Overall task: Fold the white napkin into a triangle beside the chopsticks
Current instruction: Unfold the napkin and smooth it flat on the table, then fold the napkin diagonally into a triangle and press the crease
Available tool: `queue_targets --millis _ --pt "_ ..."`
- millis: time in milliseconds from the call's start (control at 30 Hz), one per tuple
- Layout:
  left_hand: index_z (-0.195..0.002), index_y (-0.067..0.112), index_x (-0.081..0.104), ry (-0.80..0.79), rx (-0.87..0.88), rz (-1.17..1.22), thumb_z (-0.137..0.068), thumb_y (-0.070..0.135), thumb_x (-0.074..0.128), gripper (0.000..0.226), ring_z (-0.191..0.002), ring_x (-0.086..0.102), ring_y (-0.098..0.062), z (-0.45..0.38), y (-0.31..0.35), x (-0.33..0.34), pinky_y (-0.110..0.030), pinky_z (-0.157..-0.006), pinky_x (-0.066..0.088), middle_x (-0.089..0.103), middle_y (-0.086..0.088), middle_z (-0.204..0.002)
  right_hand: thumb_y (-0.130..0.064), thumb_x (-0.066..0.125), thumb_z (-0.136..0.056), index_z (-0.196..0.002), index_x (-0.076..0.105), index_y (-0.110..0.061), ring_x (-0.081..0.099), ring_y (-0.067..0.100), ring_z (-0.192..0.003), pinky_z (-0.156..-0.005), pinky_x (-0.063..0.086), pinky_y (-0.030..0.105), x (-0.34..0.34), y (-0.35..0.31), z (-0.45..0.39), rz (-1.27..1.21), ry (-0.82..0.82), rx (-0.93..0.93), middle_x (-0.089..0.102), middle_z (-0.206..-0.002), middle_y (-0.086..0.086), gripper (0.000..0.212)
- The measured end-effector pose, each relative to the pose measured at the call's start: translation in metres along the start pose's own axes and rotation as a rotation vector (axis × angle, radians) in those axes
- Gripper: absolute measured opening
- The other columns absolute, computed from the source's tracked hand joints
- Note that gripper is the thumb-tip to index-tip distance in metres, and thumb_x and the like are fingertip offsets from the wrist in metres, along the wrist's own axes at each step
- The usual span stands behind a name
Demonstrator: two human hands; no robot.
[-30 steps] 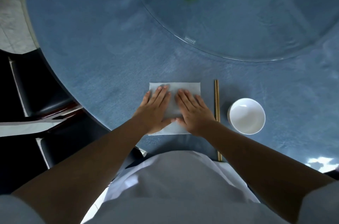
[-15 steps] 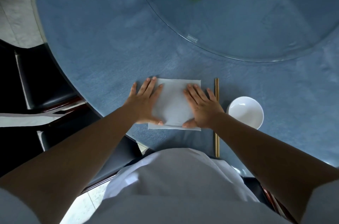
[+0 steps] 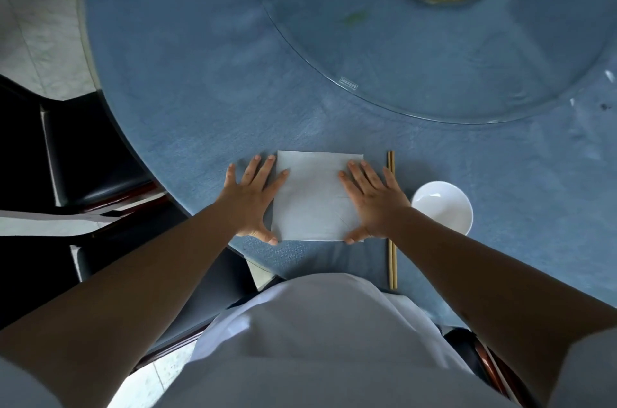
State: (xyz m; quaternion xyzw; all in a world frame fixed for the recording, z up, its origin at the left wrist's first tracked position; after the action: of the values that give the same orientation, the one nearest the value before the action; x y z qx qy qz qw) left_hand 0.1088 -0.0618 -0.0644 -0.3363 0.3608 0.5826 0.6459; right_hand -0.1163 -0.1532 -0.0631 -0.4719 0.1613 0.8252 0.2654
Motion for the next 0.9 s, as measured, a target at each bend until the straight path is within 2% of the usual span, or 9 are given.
queue_targets --millis 167,267,333,400,500,633,733,800,900 --pt "-0.142 0.03 -0.035 -0.041 -0.12 0.121 -0.046 0.097 0.04 0.139 -0.144 -0.024 -0.03 0.02 0.0 0.009 -0.065 -0.111 0.001 -0.031 -0.006 -0.156 -0.093 0.049 -0.051 -0.147 -0.022 -0.018 -0.017 0.029 -0.145 -0.113 -0.004 0.056 -0.001 -0.002 0.011 0.014 -0.006 0.019 -0.021 -0.158 0.01 0.141" --pt "-0.151 0.022 -0.013 0.052 -0.261 0.286 -0.065 0.088 0.044 0.122 -0.147 -0.006 -0.03 0.037 0.007 0.01 -0.057 -0.116 0.009 -0.009 -0.009 -0.162 -0.088 0.052 -0.057 -0.149 -0.015 -0.018 -0.011 0.029 -0.146 -0.113 0.0 0.054 0.001 -0.011 0.025 -0.019 0.033 0.015 -0.016 -0.16 0.009 0.134" --pt "-0.152 0.017 0.007 0.162 -0.301 0.303 -0.073 0.081 0.042 0.107 -0.143 0.018 -0.031 0.049 0.017 0.005 -0.051 -0.112 0.026 0.017 -0.009 -0.158 -0.081 0.055 -0.065 -0.151 0.004 -0.016 0.007 0.03 -0.146 -0.113 0.012 0.052 0.0 -0.02 0.037 -0.044 0.098 -0.01 0.001 -0.161 0.011 0.119" --pt "-0.145 0.019 0.025 0.236 -0.322 0.286 -0.079 0.074 0.043 0.088 -0.129 0.039 -0.027 0.058 0.024 0.001 -0.046 -0.1 0.04 0.039 -0.004 -0.145 -0.066 0.062 -0.074 -0.145 0.032 -0.015 0.032 0.032 -0.137 -0.108 0.028 0.048 -0.003 -0.029 0.048 -0.119 0.195 -0.056 0.03 -0.154 0.011 0.092" --pt "-0.136 0.021 0.038 0.231 -0.392 0.491 -0.086 0.053 0.052 0.06 -0.111 0.053 -0.025 0.065 0.029 0.004 -0.042 -0.087 0.048 0.053 -0.002 -0.127 -0.039 0.07 -0.077 -0.123 0.059 -0.015 0.056 0.031 -0.117 -0.096 0.044 0.045 -0.005 -0.042 0.063 -0.202 0.331 -0.117 0.058 -0.13 0.009 0.053" --pt "-0.117 0.018 0.053 0.137 -0.621 1.058 -0.085 0.036 0.059 0.038 -0.08 0.06 -0.015 0.064 0.03 0.014 -0.03 -0.063 0.05 0.062 0.001 -0.099 -0.036 0.061 -0.08 -0.121 0.057 -0.019 0.056 0.027 -0.113 -0.094 0.045 0.042 0.003 -0.047 0.068 -0.253 0.262 -0.056 0.058 -0.126 0.004 0.045" --pt "-0.088 0.009 0.064 0.103 -0.685 1.132 -0.079 0.033 0.058 0.026 -0.059 0.06 -0.015 0.058 0.03 0.008 -0.019 -0.042 0.039 0.068 -0.004 -0.073 -0.037 0.055 -0.08 -0.127 0.051 -0.02 0.052 0.026 -0.116 -0.096 0.042 0.041 0.005 -0.047 0.068 -0.279 0.22 0.002 0.054 -0.13 0.003 0.05" --pt "-0.074 0.004 0.068 0.096 -0.686 1.188 -0.078 0.032 0.06 0.029 -0.056 0.062 -0.021 0.053 0.031 0.006 -0.022 -0.047 0.044 0.07 -0.011 -0.066 -0.038 0.054 -0.081 -0.131 0.048 -0.02 0.05 0.026 -0.118 -0.098 0.041 0.041 0.007 -0.048 0.068 -0.275 0.205 0.018 0.053 -0.132 0.003 0.054" --pt "-0.069 0.005 0.065 0.031 -0.673 1.331 -0.079 0.032 0.068 0.028 -0.066 0.065 -0.025 0.046 0.038 0.01 -0.035 -0.064 0.054 0.069 -0.014 -0.069 -0.038 0.053 -0.083 -0.134 0.045 -0.019 0.047 0.026 -0.121 -0.101 0.039 0.042 0.008 -0.046 0.067 -0.273 0.198 0.021 0.051 -0.135 0.003 0.055"
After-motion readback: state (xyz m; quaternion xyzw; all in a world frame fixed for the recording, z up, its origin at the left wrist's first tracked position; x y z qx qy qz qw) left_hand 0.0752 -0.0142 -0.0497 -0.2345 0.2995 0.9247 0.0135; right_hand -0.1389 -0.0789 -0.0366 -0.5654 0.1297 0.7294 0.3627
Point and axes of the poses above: each hand's wrist, its own z-axis away from the middle knuckle, its own x-axis out of the palm, y = z × x, the point moved 7 cm from there along -z, towards the middle knuckle
